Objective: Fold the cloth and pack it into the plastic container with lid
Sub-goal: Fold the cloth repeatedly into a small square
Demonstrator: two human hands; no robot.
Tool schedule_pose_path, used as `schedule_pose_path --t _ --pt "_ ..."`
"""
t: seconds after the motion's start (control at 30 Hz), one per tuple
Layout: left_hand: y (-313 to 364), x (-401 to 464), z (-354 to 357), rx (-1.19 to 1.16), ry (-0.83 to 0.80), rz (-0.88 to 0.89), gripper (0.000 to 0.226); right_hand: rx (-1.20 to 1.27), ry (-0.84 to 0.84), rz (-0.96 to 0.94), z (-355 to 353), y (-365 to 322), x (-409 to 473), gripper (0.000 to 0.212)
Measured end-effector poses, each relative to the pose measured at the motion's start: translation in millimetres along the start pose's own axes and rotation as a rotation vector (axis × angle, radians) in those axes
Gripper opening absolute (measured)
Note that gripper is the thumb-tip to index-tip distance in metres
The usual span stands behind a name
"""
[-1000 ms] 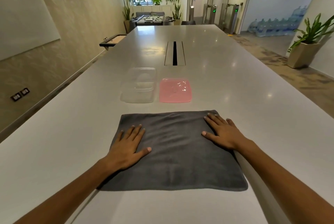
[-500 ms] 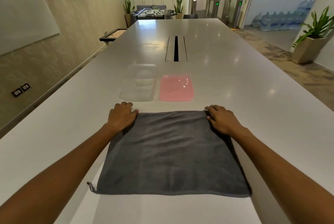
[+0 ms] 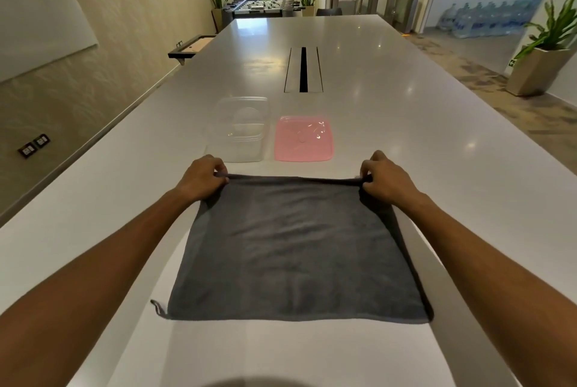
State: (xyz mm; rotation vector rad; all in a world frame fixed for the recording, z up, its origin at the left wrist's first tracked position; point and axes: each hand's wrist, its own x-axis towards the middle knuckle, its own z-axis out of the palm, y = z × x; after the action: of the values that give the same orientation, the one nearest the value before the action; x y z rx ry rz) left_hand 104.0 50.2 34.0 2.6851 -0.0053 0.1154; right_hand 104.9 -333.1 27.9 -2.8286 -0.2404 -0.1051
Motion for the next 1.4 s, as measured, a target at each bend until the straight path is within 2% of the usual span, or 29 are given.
schedule_pose_path --t 0.37,0.63,0.7,0.8,0.9,1.03,1.1,1.13,1.2,1.3,1.4 --pt "-8 -48 -37 -0.044 0.107 0.147 0.006 0.126 0.048 -0.093 -41 -2 -51 0.007" --pt "-20 -92 -36 -0.054 0.056 0.286 0.009 0.067 -0.025 -0.147 -41 2 -90 0.011" --pt "-23 -102 -34 -0.031 0.018 0.321 0.016 0.047 -0.039 -0.152 -37 4 -98 0.014" --pt "-26 -115 -31 -0.012 -0.039 0.338 0.038 0.034 -0.052 -0.157 -31 7 -108 0.020" --pt "-29 -125 -26 -0.008 -0.051 0.346 0.046 0.002 -0.038 -0.194 -24 6 -118 0.015" --pt "-32 -133 -21 0.011 -0.124 0.316 0.040 -0.042 -0.039 -0.225 -17 8 -126 0.010" --pt "-33 -137 -20 0.072 -0.155 0.319 0.018 -0.077 -0.067 -0.237 -18 7 -130 0.013" --pt "-33 -137 -20 0.082 -0.144 0.330 0.012 -0.083 -0.066 -0.242 -19 6 -132 0.023" --pt "-27 -138 -15 0.041 -0.103 0.310 0.041 -0.054 -0.017 -0.245 -20 -3 -132 0.041" --pt "5 -138 1 -0.042 -0.020 0.309 0.047 -0.011 0.085 -0.244 -8 -38 -125 0.041" --pt "39 -132 28 -0.023 -0.065 0.405 0.053 -0.018 0.030 -0.304 19 -86 -115 0.043"
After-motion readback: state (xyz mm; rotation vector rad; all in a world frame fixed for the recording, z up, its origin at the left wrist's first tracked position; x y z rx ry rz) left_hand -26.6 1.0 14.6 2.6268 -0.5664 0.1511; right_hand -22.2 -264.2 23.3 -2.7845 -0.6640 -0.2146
